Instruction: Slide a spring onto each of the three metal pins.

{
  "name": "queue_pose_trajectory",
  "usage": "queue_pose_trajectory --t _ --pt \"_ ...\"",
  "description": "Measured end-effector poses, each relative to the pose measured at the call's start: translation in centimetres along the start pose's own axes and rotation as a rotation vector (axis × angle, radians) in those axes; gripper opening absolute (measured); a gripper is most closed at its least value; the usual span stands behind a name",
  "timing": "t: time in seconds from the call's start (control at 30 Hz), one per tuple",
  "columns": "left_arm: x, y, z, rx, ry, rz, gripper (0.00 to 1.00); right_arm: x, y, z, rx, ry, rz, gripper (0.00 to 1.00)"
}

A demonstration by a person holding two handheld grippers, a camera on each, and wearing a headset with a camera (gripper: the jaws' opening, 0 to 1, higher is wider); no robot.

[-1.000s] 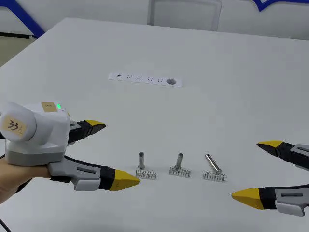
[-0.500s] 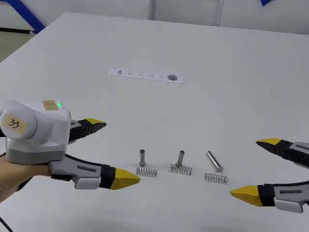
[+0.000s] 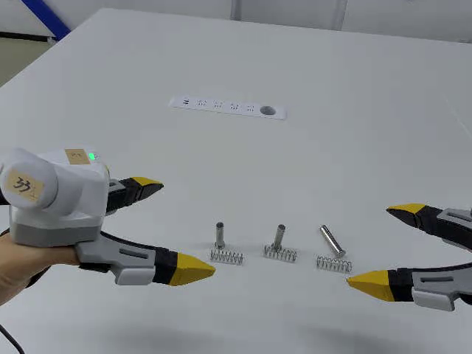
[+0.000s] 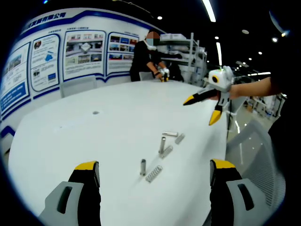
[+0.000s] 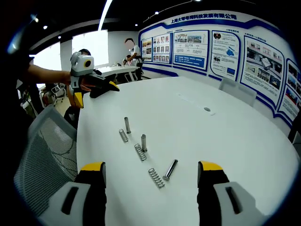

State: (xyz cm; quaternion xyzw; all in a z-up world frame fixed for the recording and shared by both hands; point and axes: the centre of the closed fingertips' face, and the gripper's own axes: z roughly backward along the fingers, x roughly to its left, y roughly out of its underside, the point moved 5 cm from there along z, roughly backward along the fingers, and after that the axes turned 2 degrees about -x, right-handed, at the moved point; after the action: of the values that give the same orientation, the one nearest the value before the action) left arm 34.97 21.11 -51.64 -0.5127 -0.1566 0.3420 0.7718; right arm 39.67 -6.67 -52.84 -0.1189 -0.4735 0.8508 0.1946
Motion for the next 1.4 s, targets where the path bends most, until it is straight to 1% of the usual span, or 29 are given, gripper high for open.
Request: queue_pose_trajectory --t 0.37,0.53,0.73,0.8,0.83,0.9,1.03,1.1,1.13,1.2,1.3,1.4 --pt "0.2 0.3 -0.2 0.001 0.003 0.006 0.99 -0.8 -0.1 -0.8 -0.003 0.007 -0.022 0.77" --pt "0.2 0.4 -0.4 0.004 0.004 0.009 0.99 -1.5 0.1 -1.3 0.005 0.024 -0.020 0.77" --pt "0.2 0.7 -0.6 0.008 0.007 0.014 0.99 -1.9 0.4 -2.1 0.027 0.020 -0.024 0.70" --pt "0.2 0.6 -0.6 0.003 0.007 0.021 0.99 -2.1 0.4 -2.4 0.028 0.020 -0.035 0.69" --pt "0.2 0.4 -0.6 -0.010 0.007 0.032 0.99 -2.1 0.5 -2.6 0.030 0.018 -0.043 0.69" --pt "0.3 0.3 -0.6 -0.022 0.004 0.038 0.99 -2.2 0.6 -2.9 0.032 0.024 -0.049 0.65" --pt "0.5 0.3 -0.6 -0.020 0.002 0.041 0.99 -2.6 0.8 -3.4 0.038 0.030 -0.069 0.61" --pt "0.7 0.1 -0.5 -0.043 -0.001 0.058 0.99 -2.8 0.9 -3.8 0.042 0.030 -0.073 0.57" --pt "0.9 0.2 -0.5 -0.042 -0.004 0.059 0.99 -2.8 1.0 -3.9 0.045 0.029 -0.078 0.56" --pt "1.2 0.5 -0.6 -0.025 -0.013 0.059 0.98 -3.0 1.2 -4.4 0.061 0.025 -0.082 0.55" --pt "1.1 0.6 -0.6 -0.015 -0.008 0.050 0.98 -3.4 1.5 -5.0 0.084 0.034 -0.075 0.51" --pt "0.8 1.1 -0.7 0.000 0.001 0.041 0.98 -3.8 1.8 -6.0 0.091 0.034 -0.105 0.46"
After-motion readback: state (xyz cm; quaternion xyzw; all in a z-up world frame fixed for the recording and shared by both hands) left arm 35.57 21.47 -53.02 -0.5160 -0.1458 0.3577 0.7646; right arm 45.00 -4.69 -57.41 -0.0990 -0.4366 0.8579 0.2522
